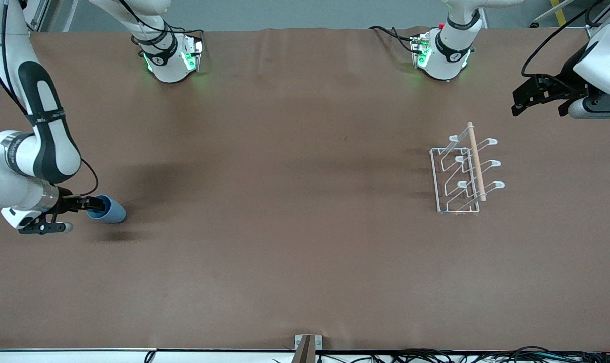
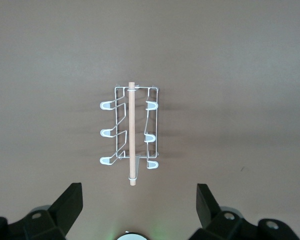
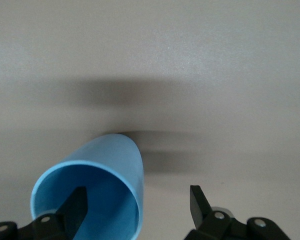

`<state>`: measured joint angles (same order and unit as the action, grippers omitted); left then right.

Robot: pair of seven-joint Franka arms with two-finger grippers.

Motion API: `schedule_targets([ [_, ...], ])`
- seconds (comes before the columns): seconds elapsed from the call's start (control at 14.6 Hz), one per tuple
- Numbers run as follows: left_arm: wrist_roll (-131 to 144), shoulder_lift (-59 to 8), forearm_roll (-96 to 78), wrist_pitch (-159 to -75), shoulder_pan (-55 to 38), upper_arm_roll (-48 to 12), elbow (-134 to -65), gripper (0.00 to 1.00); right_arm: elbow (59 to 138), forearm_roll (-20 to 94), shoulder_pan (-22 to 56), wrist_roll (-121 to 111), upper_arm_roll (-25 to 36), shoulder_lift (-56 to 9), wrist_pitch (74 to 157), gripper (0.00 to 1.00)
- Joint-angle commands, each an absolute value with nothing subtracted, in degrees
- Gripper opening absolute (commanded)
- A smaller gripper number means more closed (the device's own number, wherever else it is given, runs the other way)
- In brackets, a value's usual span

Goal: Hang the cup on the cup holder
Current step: 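Reach the right gripper down to the blue cup and grasp it, then lift the blue cup with the right gripper while the left gripper approaches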

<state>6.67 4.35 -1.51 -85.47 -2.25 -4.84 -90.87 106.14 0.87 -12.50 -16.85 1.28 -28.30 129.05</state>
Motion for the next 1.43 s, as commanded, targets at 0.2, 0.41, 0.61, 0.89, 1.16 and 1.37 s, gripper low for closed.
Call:
schedule_targets([
  [0.2, 5.5, 3.9, -2.2, -84.7, -1.9, -4.7, -89.6, 1.0, 104.8, 1.4, -12.9, -18.4, 0.8, -29.9, 129.9, 0.01],
  [0.41, 5.5, 3.9, -2.2, -84.7, -1.9, -4.7, -89.6, 1.0, 104.9, 1.3, -12.5, -18.3, 0.8, -29.3, 129.0, 0.0],
  [0.61, 5.6, 3.9, -2.2, -84.7, -1.9, -4.7, -89.6, 1.0, 103.8, 1.4, -11.5, -18.1, -0.6, -25.4, 123.1, 0.0],
  [0.89, 5.8, 3.3, -2.2, -85.3, -2.9, -4.8, -89.6, 1.0, 103.9, 6.0, -11.3, -18.1, -5.9, -20.2, 112.9, 0.0],
  [1.16, 5.8, 2.6, -2.1, -87.1, -5.3, -5.4, -89.6, 1.0, 103.9, 22.9, -10.8, -18.3, -8.3, -18.5, 101.1, 0.0],
  [1.37, 5.8, 1.8, -2.1, -89.3, -10.5, -5.4, -89.5, 1.0, 103.9, 34.2, -9.1, -18.3, -9.1, -18.6, 97.0, 0.0],
])
